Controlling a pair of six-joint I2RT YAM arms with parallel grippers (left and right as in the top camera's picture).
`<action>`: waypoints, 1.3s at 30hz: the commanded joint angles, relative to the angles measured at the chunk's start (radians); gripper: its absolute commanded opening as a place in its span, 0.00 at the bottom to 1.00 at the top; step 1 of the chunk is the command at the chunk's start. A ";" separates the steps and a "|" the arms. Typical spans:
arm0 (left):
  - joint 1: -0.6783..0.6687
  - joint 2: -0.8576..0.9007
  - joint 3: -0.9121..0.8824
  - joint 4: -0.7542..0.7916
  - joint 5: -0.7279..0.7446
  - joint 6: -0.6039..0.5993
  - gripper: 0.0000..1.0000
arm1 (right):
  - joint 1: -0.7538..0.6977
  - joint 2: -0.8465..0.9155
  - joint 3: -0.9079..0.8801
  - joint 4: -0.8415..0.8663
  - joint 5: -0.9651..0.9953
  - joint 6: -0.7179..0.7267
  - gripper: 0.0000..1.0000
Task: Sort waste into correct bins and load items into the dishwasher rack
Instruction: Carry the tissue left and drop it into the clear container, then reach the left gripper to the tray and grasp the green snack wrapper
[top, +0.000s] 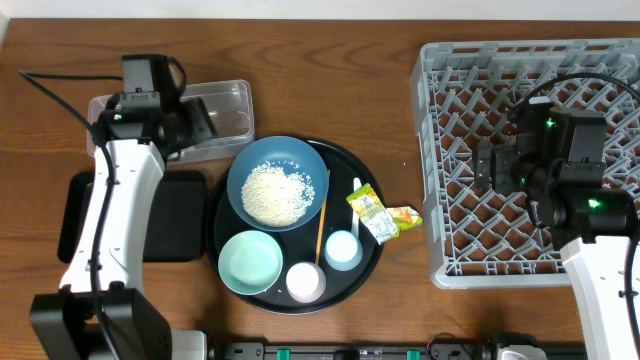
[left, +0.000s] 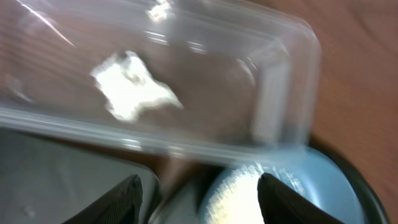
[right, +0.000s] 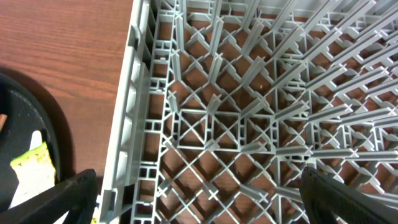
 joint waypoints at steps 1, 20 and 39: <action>-0.060 -0.010 0.016 -0.042 0.130 0.000 0.61 | 0.005 -0.005 0.020 0.003 -0.027 -0.013 0.99; -0.643 0.173 0.016 0.126 0.131 -0.022 0.72 | 0.006 -0.005 0.020 0.014 -0.068 0.006 0.99; -0.745 0.431 0.016 0.165 0.138 -0.023 0.83 | 0.006 -0.005 0.020 -0.011 -0.068 0.006 0.99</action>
